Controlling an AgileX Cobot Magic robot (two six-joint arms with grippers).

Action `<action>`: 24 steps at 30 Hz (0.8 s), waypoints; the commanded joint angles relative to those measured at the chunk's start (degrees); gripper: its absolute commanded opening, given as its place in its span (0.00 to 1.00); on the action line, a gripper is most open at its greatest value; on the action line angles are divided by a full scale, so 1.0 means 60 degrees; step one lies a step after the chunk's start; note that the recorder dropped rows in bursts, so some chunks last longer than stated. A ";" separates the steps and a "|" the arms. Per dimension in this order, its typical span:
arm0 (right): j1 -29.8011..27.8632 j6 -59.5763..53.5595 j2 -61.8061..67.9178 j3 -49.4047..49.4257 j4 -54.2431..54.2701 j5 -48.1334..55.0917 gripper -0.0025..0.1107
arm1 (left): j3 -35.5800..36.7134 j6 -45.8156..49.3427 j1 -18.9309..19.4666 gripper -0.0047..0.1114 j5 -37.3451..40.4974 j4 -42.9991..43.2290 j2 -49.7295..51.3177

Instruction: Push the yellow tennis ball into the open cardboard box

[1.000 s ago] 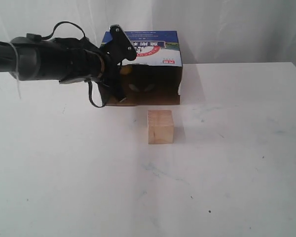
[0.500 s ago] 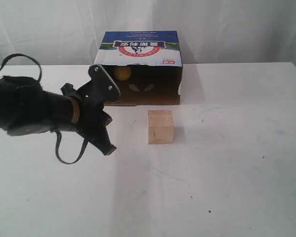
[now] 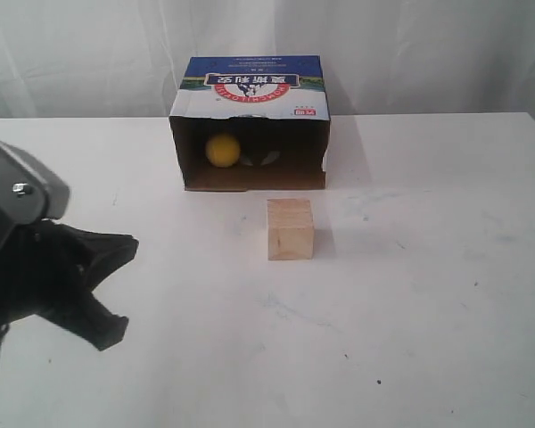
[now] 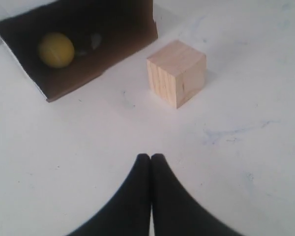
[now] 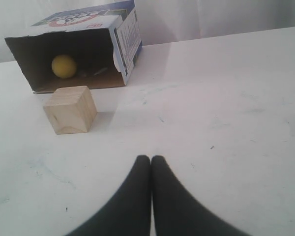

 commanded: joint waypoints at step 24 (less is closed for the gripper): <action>-0.0028 -0.0042 -0.0052 0.0050 -0.0047 -0.0077 0.02 | 0.2376 0.0837 -0.0051 0.04 -0.0168 -0.2213 -0.3740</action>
